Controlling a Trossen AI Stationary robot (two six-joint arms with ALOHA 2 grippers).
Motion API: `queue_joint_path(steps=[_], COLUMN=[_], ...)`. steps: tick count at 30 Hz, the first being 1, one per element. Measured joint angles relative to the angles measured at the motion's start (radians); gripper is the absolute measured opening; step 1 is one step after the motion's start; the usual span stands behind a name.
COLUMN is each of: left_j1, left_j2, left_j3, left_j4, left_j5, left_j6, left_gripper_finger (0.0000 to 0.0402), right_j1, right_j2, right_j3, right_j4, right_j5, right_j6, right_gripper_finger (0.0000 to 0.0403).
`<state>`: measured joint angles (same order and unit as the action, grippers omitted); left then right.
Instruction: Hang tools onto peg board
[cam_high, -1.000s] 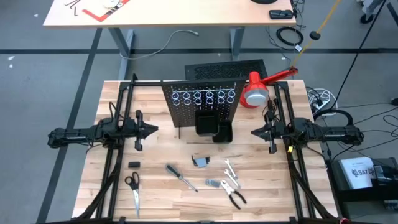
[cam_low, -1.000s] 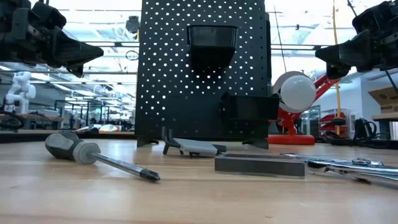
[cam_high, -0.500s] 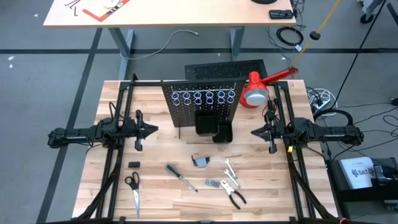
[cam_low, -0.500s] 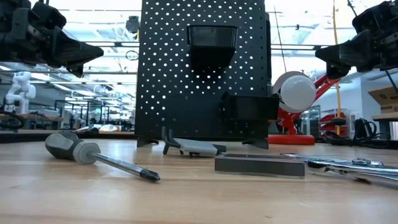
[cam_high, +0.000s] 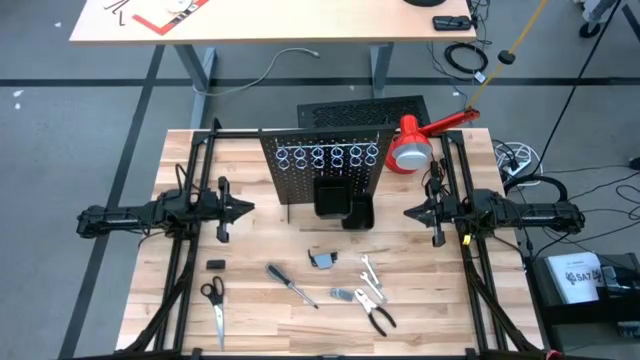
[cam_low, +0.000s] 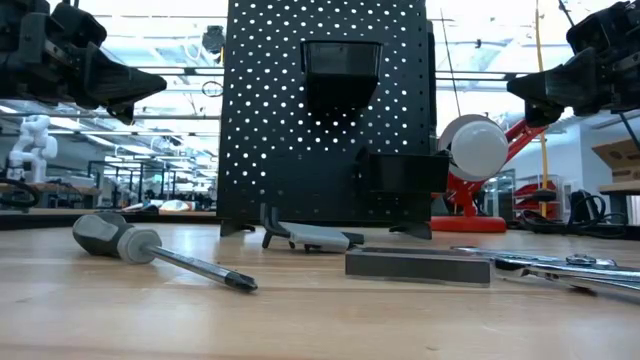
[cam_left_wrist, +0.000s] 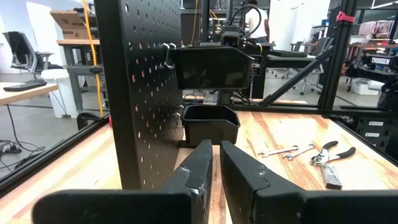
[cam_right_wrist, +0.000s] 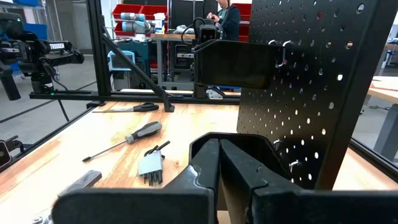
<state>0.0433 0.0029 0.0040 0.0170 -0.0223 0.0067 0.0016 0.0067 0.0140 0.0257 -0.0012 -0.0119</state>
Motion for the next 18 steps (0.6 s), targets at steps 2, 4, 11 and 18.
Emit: queue_joint_path(steps=[2, 4, 11, 18], left_j1=[0.000, 0.000, 0.000, 0.000], left_j2=[0.000, 0.000, 0.000, 0.000], left_j3=[0.000, 0.000, 0.000, 0.000], left_j4=[0.000, 0.000, 0.000, 0.000], left_j5=[0.000, 0.000, 0.000, 0.000], left_j6=[0.000, 0.000, 0.000, 0.000], left_gripper_finger=[0.0041, 0.0041, 0.0041, 0.0041], right_j1=[0.000, 0.000, 0.000, 0.000], right_j2=[0.000, 0.000, 0.001, 0.000], right_j3=[0.000, 0.000, 0.000, 0.006], right_j4=[0.005, 0.010, 0.044, 0.344], right_j5=[0.000, 0.000, 0.036, 0.173], right_j6=[0.013, 0.117, 0.703, 0.777], right_gripper_finger=[0.0009, 0.0009, 0.0009, 0.0009])
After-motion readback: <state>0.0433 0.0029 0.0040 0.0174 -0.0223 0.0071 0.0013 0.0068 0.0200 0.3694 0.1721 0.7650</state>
